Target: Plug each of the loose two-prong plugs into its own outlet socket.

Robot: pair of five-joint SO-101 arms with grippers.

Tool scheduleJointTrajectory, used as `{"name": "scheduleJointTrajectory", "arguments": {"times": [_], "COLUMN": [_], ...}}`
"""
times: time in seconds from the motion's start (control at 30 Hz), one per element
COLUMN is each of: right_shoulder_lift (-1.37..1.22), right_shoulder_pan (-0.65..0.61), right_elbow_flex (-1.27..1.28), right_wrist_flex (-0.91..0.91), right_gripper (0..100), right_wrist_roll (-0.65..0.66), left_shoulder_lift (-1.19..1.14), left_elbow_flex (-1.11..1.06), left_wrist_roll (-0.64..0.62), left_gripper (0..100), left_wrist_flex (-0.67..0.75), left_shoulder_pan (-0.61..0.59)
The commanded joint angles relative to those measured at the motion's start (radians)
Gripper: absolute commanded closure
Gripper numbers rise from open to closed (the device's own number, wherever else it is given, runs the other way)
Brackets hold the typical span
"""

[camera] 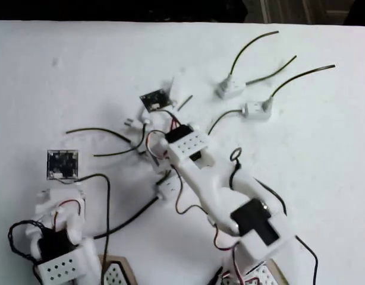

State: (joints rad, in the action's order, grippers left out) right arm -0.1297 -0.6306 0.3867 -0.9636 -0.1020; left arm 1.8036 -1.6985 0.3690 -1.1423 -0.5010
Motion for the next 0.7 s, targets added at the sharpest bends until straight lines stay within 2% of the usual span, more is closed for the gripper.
{"name": "scheduleJointTrajectory", "arguments": {"times": [0.0, 0.23, 0.67], "right_shoulder_lift": [-0.025, -0.053, -0.183], "right_shoulder_pan": [-0.007, -0.008, -0.025], "right_elbow_flex": [-0.069, -0.103, -0.184], "right_wrist_flex": [-0.008, -0.010, -0.019], "right_gripper": [87.2, 87.2, 87.8], "right_wrist_roll": [-0.008, -0.054, -0.057], "left_shoulder_lift": [0.010, 0.010, 0.010], "left_elbow_flex": [0.005, 0.005, 0.005], "left_wrist_roll": [-0.008, -0.012, -0.014], "left_gripper": [98, 98, 98], "left_wrist_flex": [0.037, 0.035, 0.015], "left_shoulder_pan": [-0.021, -0.021, -0.021]}}
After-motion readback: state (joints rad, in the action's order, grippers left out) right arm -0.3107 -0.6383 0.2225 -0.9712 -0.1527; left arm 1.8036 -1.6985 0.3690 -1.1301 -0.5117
